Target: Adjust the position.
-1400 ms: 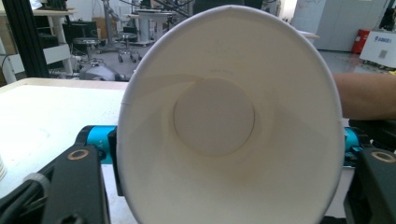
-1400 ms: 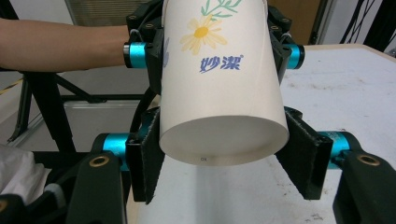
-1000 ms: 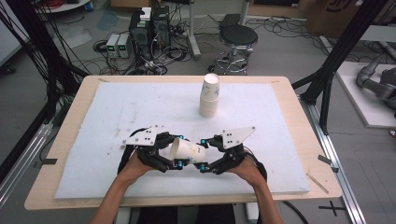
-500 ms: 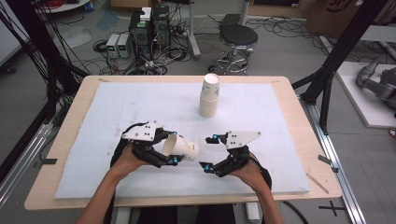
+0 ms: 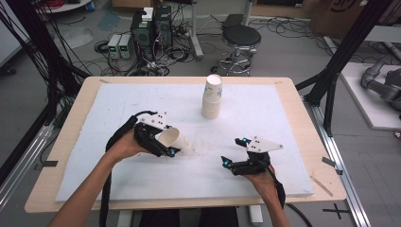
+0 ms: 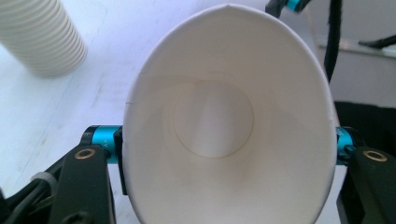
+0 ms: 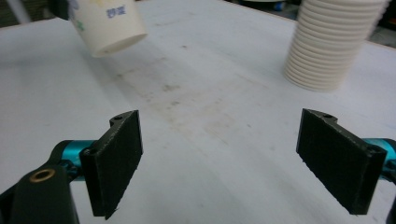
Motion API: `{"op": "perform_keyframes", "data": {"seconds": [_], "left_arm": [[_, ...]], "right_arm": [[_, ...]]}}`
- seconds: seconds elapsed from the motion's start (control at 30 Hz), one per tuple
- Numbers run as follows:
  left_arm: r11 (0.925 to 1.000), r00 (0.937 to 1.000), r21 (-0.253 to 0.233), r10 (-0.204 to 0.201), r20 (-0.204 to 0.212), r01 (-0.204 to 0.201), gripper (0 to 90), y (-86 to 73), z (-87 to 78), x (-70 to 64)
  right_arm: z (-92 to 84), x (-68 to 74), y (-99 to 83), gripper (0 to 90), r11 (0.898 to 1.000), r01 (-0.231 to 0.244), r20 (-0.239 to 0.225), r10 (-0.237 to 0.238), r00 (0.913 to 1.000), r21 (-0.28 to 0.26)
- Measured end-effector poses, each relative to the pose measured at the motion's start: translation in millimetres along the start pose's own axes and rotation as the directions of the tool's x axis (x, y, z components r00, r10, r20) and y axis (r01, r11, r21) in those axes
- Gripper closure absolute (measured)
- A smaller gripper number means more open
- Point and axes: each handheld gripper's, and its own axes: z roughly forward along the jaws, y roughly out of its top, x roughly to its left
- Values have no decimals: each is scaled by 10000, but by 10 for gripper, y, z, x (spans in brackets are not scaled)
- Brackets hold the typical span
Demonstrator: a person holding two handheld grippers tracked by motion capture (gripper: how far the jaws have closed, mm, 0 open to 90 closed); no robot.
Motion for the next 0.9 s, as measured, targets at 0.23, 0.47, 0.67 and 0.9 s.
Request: {"op": "perform_keyframes", "data": {"seconds": [0.23,0.47,0.67,0.9], "left_arm": [[9927,10000,1203,-38,52,31,336,56,31,100],[9739,10000,2269,65,53,-76,336,197,38,190],[9560,9997,2928,242,-69,-211,336,267,18,226],[9536,9997,3007,186,-151,-132,336,252,24,220]], "right_arm": [[-53,-113,-133,145,9981,-568,963,542,9939,250],[-60,-161,-228,145,9959,-826,1391,769,9873,363],[-59,-180,-252,146,9952,-898,1360,838,9872,386],[-70,-195,-258,146,9939,-1052,1227,1003,9874,342]]}}
